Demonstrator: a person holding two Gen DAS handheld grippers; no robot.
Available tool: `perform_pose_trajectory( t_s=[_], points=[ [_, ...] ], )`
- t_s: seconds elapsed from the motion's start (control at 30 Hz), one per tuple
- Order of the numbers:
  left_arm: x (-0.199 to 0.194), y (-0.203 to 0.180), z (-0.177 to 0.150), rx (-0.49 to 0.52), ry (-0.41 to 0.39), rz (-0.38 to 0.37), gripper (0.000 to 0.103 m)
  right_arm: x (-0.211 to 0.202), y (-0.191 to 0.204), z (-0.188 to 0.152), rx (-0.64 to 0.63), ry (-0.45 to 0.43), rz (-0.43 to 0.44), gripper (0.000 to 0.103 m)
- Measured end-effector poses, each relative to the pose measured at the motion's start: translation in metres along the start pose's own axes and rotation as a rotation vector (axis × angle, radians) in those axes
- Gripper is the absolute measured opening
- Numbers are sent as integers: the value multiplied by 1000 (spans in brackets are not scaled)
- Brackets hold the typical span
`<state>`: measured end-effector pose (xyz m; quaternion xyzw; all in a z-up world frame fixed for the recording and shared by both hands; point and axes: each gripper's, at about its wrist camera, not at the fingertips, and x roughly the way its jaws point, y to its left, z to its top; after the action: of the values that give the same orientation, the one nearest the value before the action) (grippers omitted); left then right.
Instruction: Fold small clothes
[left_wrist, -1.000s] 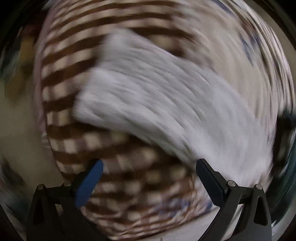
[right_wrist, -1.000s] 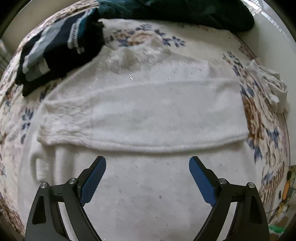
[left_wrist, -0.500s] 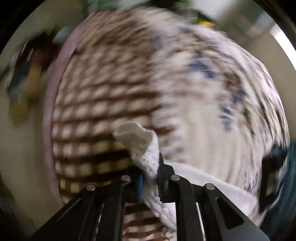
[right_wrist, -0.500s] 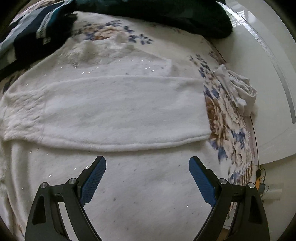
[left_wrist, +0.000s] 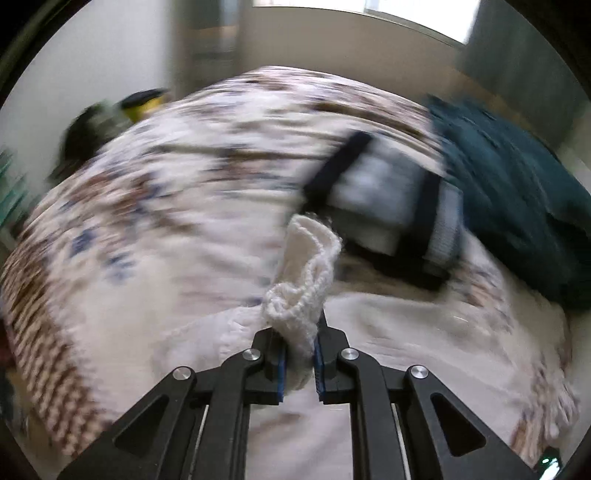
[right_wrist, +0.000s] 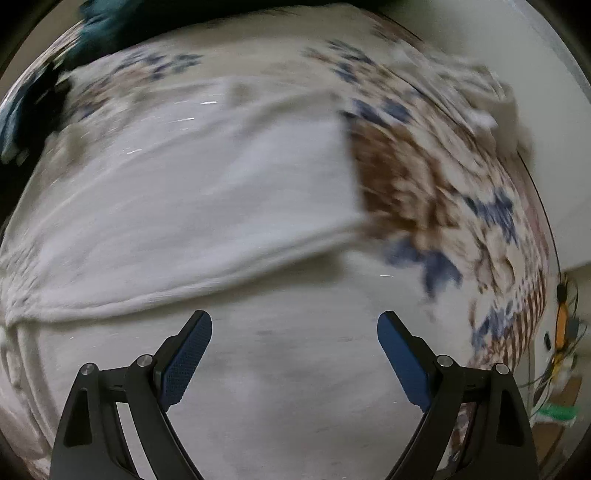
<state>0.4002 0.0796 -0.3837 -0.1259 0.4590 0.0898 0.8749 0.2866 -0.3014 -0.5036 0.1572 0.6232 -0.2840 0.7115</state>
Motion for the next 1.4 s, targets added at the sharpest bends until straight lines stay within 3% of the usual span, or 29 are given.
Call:
perform_pose_trajectory(
  t_s=[0.13, 0.3, 0.4, 0.6, 0.67, 0.73, 0.8, 0.87, 0.93, 1.03, 1.1, 1.17, 1.2, 1.23, 1.27, 1.3, 1.4],
  points=[
    [13, -121, -20, 169, 16, -105, 9, 8, -59, 12, 95, 20, -11, 93],
    [40, -261, -82, 325, 115, -232, 9, 22, -123, 29, 186, 41, -28, 93],
    [51, -314, -122, 423, 164, -261, 9, 34, -155, 37, 239, 55, -48, 93],
    [71, -367, -183, 572, 266, -254, 13, 42, -180, 60, 239, 48, -22, 93],
    [72, -365, -185, 552, 315, -272, 21, 40, -186, 68, 233, 46, 20, 93],
    [67, -356, -178, 507, 347, -311, 53, 35, -190, 76, 227, 56, 104, 93],
    [60, -336, -163, 449, 338, -320, 68, 30, -188, 84, 217, 68, 213, 93],
    [45, -303, -139, 386, 285, -298, 70, 21, -173, 92, 190, 80, 344, 93],
    [37, -266, -115, 334, 222, -225, 75, 13, -149, 102, 148, 89, 456, 93],
    [32, -209, -88, 278, 140, -64, 83, 11, -108, 113, 98, 78, 543, 91],
    [39, -170, -78, 259, 93, 70, 83, 19, -76, 123, 57, 85, 559, 85],
    [54, -133, -71, 233, 108, 191, 83, 35, -42, 130, 0, 99, 515, 82],
    [62, -113, -68, 201, 126, 227, 83, 45, -26, 132, -19, 118, 490, 73],
    [65, -100, -66, 175, 132, 252, 83, 52, -18, 133, -30, 140, 476, 51],
    [67, -83, -63, 133, 129, 277, 83, 60, -6, 131, -50, 179, 424, 36],
    [65, -67, -63, 88, 115, 287, 83, 61, -1, 127, -42, 181, 399, 12],
    [64, -35, -59, 9, 77, 335, 83, 38, -3, 118, -41, 69, 350, 9]
  ],
)
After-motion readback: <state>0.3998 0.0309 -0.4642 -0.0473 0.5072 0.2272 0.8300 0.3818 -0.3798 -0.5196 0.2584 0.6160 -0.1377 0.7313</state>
